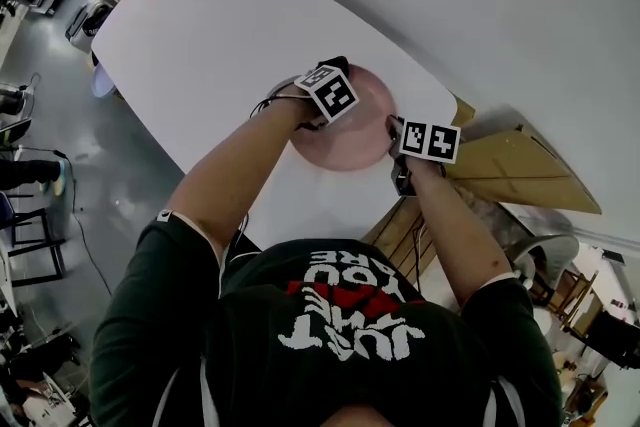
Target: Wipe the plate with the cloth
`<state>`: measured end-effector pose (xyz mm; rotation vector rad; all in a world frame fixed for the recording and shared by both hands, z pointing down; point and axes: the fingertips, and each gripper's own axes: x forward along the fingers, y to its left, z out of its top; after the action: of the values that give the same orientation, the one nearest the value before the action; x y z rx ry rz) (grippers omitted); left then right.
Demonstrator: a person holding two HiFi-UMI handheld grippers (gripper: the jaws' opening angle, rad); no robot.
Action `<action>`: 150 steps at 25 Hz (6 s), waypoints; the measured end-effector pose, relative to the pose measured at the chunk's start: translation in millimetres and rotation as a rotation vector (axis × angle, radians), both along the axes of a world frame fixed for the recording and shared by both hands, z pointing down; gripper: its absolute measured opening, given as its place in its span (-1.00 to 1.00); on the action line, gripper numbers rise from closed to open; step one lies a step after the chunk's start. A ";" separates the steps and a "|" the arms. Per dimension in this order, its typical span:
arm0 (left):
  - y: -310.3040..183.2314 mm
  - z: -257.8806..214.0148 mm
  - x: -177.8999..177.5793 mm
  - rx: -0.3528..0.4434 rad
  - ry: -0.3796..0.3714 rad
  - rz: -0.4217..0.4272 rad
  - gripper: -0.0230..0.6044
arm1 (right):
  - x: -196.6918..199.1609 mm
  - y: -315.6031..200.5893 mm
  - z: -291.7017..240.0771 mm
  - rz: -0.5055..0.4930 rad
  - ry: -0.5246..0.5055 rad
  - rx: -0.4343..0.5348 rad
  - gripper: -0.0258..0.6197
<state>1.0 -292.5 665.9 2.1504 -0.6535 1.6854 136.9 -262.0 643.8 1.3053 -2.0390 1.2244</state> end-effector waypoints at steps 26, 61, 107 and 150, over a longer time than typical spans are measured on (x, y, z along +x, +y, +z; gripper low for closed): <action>91.1 -103.5 -115.3 0.158 0.615 -0.498 -0.66 | -6.9 -16.6 12.1 -0.085 -0.057 -0.144 -0.82; 77.6 -249.3 50.3 0.178 1.302 -0.336 -0.66 | -42.3 -71.7 -270.7 0.105 -0.557 0.480 -0.87; 130.4 -238.9 -44.9 0.114 1.241 -0.188 -0.66 | 13.7 -23.9 -281.4 -0.500 -0.237 0.618 -0.87; 64.4 -279.6 -37.3 -0.041 1.122 0.001 -0.66 | -47.2 18.2 -246.6 -0.852 0.151 0.693 -0.87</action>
<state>-36.3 -228.1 386.2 2.5535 -0.2538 0.2790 89.7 -243.8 397.2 0.5539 -2.5618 0.0371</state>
